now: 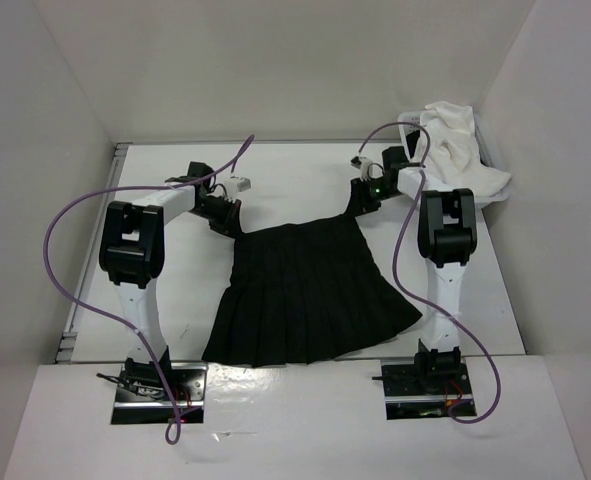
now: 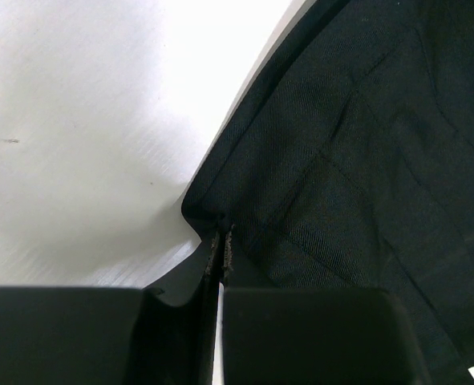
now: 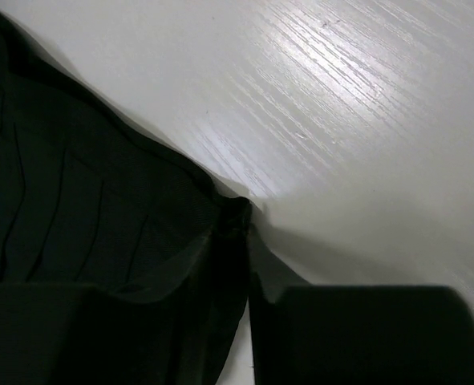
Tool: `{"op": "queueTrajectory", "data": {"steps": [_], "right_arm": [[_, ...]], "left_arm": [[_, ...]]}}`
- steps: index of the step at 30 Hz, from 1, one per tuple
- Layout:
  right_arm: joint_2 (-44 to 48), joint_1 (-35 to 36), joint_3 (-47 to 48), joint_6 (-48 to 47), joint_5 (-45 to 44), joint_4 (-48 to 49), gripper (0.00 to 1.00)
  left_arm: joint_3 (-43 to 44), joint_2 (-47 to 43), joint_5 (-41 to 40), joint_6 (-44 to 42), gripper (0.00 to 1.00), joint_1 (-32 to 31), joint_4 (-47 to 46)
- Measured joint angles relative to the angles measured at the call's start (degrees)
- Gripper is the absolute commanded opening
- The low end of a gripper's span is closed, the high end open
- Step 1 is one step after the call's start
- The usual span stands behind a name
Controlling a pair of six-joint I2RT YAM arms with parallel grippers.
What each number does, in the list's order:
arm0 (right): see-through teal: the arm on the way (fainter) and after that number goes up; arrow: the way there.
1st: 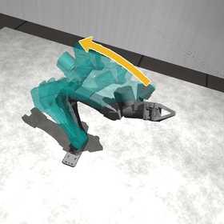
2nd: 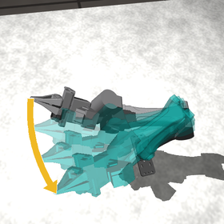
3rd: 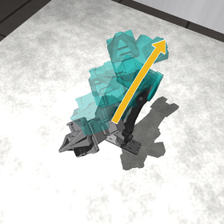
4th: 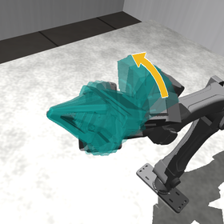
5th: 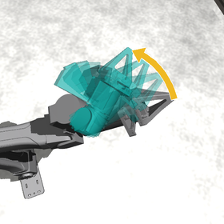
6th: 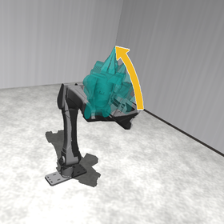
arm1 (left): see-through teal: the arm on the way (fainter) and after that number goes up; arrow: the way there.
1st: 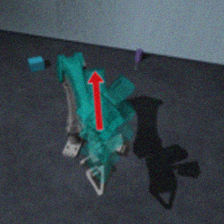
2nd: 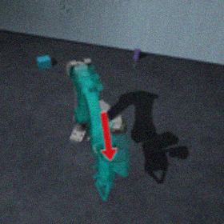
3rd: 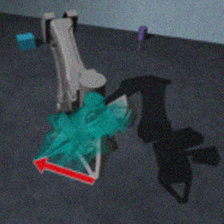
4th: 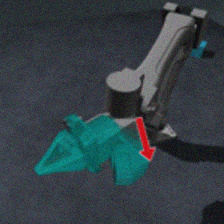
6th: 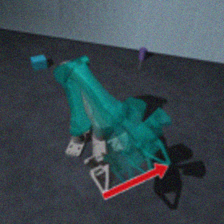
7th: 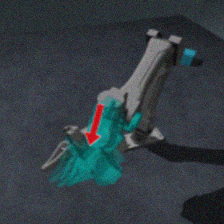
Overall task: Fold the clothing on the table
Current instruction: Fold the skirt
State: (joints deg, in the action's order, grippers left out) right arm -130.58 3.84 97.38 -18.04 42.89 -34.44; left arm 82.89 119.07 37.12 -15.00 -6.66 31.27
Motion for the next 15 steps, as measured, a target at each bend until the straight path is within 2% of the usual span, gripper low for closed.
{"op": "queueTrajectory", "data": {"steps": [1, 4, 9, 15], "right_arm": [[-0.11, 0.04, 0.02, 0.00, 0.02, -0.09, 0.15], [-0.22, 0.07, 0.02, -0.07, -0.24, -0.37, 0.02], [-0.26, 0.17, 0.57, 0.24, -0.79, -0.85, 0.00], [-0.26, 1.18, 3.74, 1.25, -4.63, -2.27, 0.00]], "left_arm": [[0.00, 0.00, 0.00, 0.00, 0.00, 0.00, 0.07], [0.00, 0.00, -0.09, 0.00, 0.00, 0.00, 0.11], [1.46, 0.00, -0.92, -0.02, 0.00, -0.26, 1.20], [7.93, 0.00, -1.73, -0.11, 0.00, -0.68, 2.73]]}}
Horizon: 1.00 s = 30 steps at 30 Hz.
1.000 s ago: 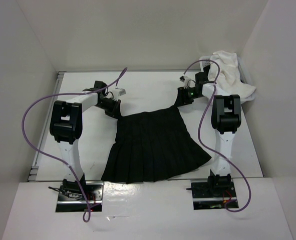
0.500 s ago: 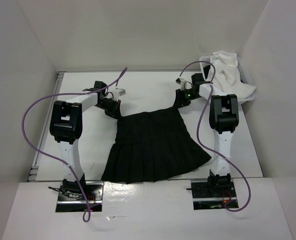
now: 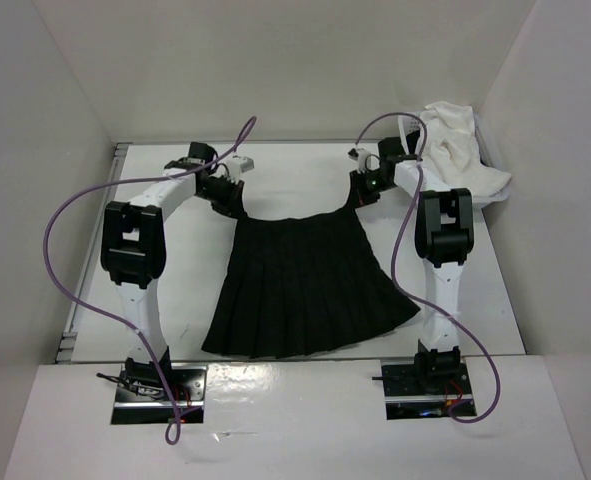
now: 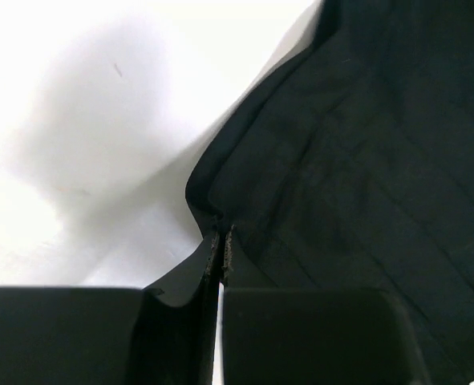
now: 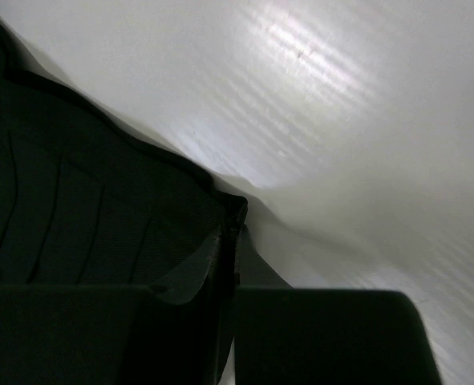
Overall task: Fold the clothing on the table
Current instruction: Fold the skirt
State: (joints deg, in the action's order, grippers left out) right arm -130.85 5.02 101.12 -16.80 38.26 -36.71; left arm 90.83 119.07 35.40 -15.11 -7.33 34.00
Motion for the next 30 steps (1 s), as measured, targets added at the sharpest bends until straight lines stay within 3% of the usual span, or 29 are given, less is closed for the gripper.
{"op": "queueTrajectory", "data": {"steps": [9, 18, 26, 30], "right_arm": [[0.63, 0.26, 11.85, 4.09, -6.78, 0.94, 0.00], [2.23, 0.26, 14.10, 8.90, -12.66, 4.33, 0.00], [10.10, 0.35, 11.39, 11.37, -13.42, 7.54, 0.00], [15.89, 0.35, 7.76, 10.69, -12.28, 7.98, 0.00]], "left_arm": [[10.58, 0.00, -2.56, 0.04, 0.00, -0.17, 0.42], [18.84, -0.13, -3.54, 0.48, 0.00, 2.43, -0.74], [18.62, -3.30, -3.78, 0.42, 0.00, 2.78, -2.34], [12.92, -8.76, -2.78, -0.02, 0.00, 2.78, -3.04]]}}
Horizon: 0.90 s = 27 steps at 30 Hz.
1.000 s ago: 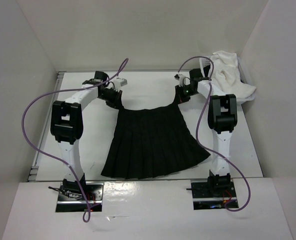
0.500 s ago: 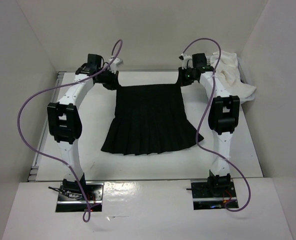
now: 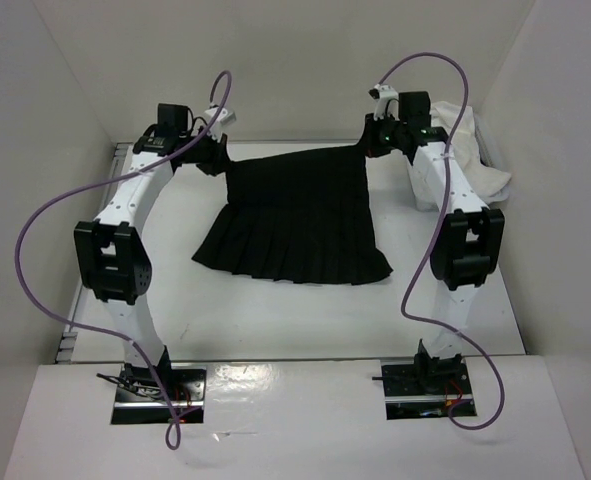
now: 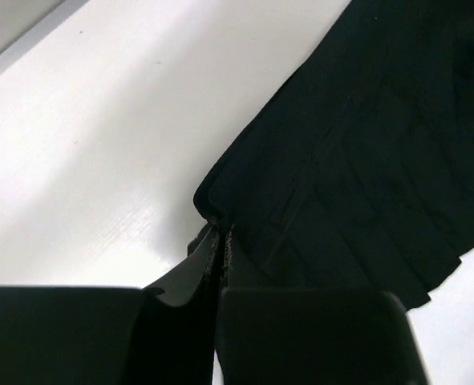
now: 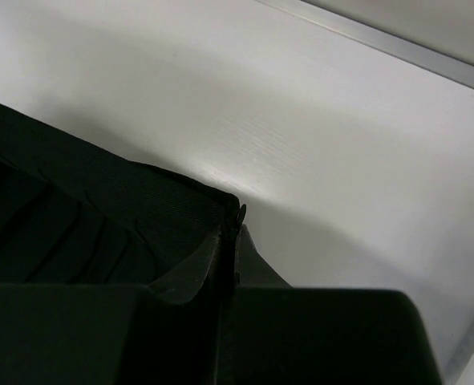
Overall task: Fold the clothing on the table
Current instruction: Fold the skirt
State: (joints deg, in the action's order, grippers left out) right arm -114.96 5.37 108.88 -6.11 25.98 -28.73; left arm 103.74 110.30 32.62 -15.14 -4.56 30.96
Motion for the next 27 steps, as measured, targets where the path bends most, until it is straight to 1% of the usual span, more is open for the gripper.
{"op": "queueTrajectory", "data": {"steps": [5, 8, 14, 18, 20, 23, 25, 27], "right_arm": [[6.64, 0.00, -7.96, -3.45, 2.45, -0.55, 0.00], [10.25, 0.07, -13.84, -6.78, 4.15, -2.47, 0.00], [17.20, 1.07, -25.86, -15.41, 6.73, -8.15, 0.00], [22.95, 1.36, -30.82, -20.31, 9.14, -12.39, 0.00], [25.66, 1.53, -31.80, -21.29, 9.46, -13.14, 0.00], [28.06, 1.73, -32.00, -21.55, 9.05, -12.48, 0.00], [27.65, 1.79, -31.45, -21.18, 8.02, -11.72, 0.00], [25.38, 1.86, -29.59, -20.26, 6.51, -10.86, 0.00]], "left_arm": [[-11.02, -8.72, 1.60, -2.69, 0.00, -0.24, -0.66], [-17.29, -13.33, 2.19, -4.59, 0.00, -0.35, -0.83], [-27.21, -20.41, 2.99, -9.01, 0.00, -0.63, 0.52], [-33.40, -25.64, 3.39, -11.04, 0.00, -1.11, 1.42], [-34.97, -27.56, 3.34, -11.78, 0.00, -1.40, 2.10], [-35.10, -28.65, 3.28, -11.76, 0.00, -1.44, 1.70], [-34.23, -28.24, 3.06, -11.52, 0.00, -1.44, 1.44], [-31.67, -26.38, 2.47, -11.17, 0.00, -1.55, 1.36]]}}
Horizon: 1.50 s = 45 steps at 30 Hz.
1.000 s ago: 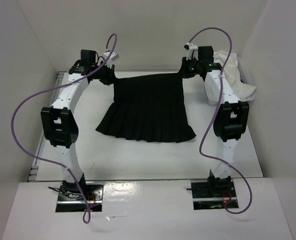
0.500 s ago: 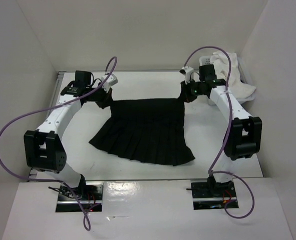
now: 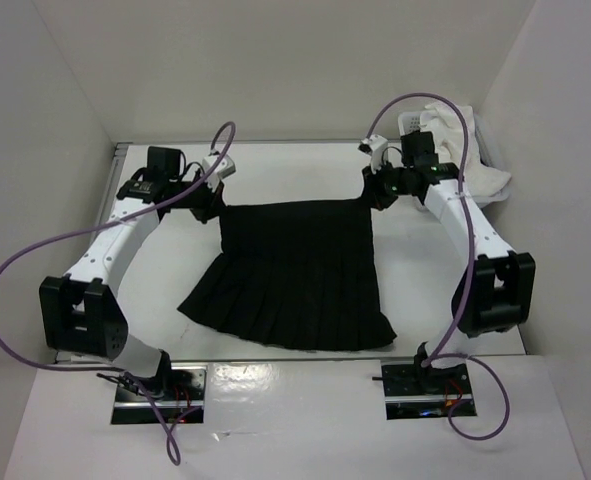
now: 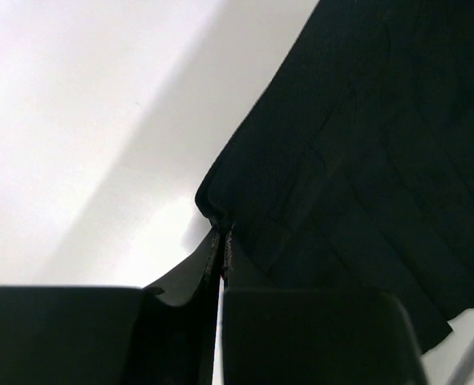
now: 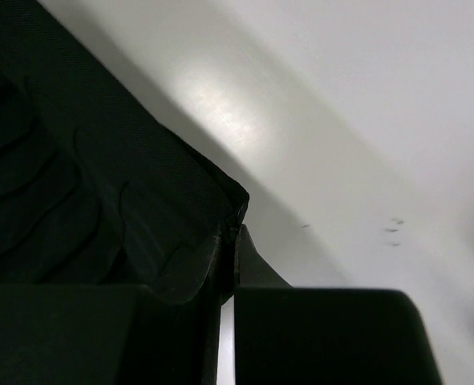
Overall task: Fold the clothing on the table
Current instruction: Fold the skirt
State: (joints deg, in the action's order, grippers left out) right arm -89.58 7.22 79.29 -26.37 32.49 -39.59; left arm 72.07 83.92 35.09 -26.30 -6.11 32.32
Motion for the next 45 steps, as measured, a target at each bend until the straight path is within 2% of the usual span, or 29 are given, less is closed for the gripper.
{"op": "queueTrajectory", "data": {"steps": [6, 9, 14, 18, 25, 26, 29, 33, 37, 41, 45], "right_arm": [[-11.58, 0.39, 8.79, 4.37, -7.48, 6.88, 0.00], [-13.99, 1.49, 11.50, 6.01, -12.20, 10.08, 0.00], [-13.44, 3.61, 13.16, 7.19, -17.16, 13.55, 0.00], [-7.76, 4.87, 8.22, 6.99, -17.55, 13.92, 0.00], [8.70, 8.20, 0.33, 1.09, -11.65, 6.01, 0.00], [10.67, 8.68, -0.63, -0.28, -10.21, 4.11, 0.03], [13.40, 10.08, -2.27, -5.92, -5.64, -3.13, 0.08], [10.12, 14.56, -3.56, -13.33, -5.55, -13.51, 0.11], [0.83, 19.21, -4.24, -19.12, -5.22, -23.56, 0.13], [-7.48, 22.77, -6.97, -21.59, -5.25, -28.09, 0.14], [-9.44, 29.55, -7.82, -21.81, -5.14, -30.51, 0.18]], "left_arm": [[10.69, 9.07, -2.89, 2.84, 0.00, -0.37, -2.95], [12.48, 11.15, -4.66, 4.15, 0.00, -0.55, -4.63], [12.90, 11.17, -6.95, 4.46, 0.00, -0.55, -6.19], [9.44, 7.78, -7.67, 3.85, 0.00, -0.46, -6.40], [-2.86, -7.04, -7.30, -2.97, 0.00, -0.35, -2.34], [-4.59, -9.25, -7.15, -4.39, 0.08, -0.35, -1.49], [-10.27, -16.13, -6.86, -9.77, 0.13, -0.35, 0.26], [-17.70, -24.57, -10.08, -16.26, 0.15, 0.42, 4.48], [-19.89, -25.83, -13.99, -21.40, 0.11, 1.49, 8.33], [-21.99, -26.97, -15.96, -24.55, 0.10, 1.42, 11.39], [-22.58, -29.03, -17.14, -24.98, 0.10, 1.38, 12.79]]}}
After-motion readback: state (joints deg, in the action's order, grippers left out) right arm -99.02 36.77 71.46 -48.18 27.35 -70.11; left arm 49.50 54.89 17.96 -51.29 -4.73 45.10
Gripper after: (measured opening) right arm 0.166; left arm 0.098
